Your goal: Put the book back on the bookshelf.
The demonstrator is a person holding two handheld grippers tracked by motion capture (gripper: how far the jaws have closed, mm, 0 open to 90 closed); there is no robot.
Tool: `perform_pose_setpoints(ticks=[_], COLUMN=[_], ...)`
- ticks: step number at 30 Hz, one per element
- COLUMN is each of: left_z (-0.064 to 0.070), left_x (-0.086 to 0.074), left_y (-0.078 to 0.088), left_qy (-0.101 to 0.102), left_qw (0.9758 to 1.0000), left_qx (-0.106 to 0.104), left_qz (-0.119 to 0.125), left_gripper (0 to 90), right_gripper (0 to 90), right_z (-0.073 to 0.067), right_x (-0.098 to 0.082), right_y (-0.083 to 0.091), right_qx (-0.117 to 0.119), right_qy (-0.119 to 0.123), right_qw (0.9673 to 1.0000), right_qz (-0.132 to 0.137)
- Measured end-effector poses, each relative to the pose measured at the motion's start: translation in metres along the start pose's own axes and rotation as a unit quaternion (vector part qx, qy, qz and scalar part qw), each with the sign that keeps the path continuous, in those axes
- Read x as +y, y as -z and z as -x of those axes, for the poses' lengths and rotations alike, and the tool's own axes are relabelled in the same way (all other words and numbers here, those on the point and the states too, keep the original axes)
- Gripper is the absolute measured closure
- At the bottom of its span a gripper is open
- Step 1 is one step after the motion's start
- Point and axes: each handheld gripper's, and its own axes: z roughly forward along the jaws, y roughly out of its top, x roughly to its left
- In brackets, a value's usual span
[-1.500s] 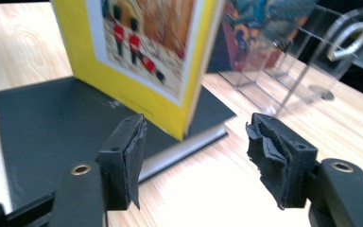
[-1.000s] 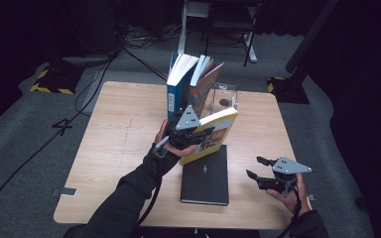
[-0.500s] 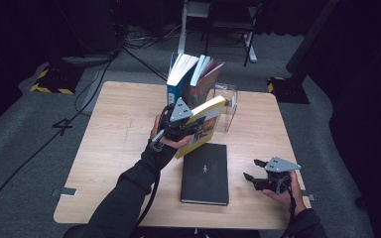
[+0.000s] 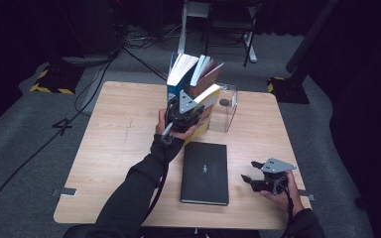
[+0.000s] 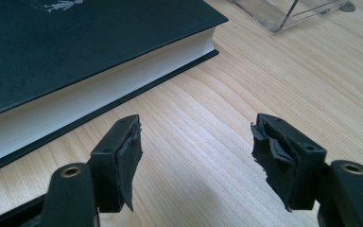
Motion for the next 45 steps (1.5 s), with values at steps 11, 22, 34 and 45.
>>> perform_pose_setpoints(ticks=[11, 22, 34, 45], left_z=[-0.002, 0.011, 0.016, 0.011], left_x=[0.006, 0.017, 0.034, 0.021], left_y=[-0.029, -0.055, -0.085, -0.106], left_qy=[0.045, 0.080, 0.091, 0.119], left_qw=[0.9983, 0.9908, 0.9844, 0.9778], left_qx=[0.034, 0.103, 0.139, 0.152], left_qz=[0.009, 0.037, 0.057, 0.081], left_gripper=[74.7, 74.7, 74.5, 74.5], right_gripper=[34.1, 34.5, 34.7, 35.1], right_z=[-0.002, -0.003, -0.005, -0.007], right_x=[0.001, 0.001, 0.002, 0.000], right_y=[0.000, -0.001, -0.003, -0.004], right_qx=[0.001, 0.004, 0.010, 0.017], right_qy=[0.006, 0.009, 0.012, 0.015], right_qw=[1.0000, 0.9999, 0.9999, 0.9997], right_qz=[-0.002, -0.005, -0.004, -0.007])
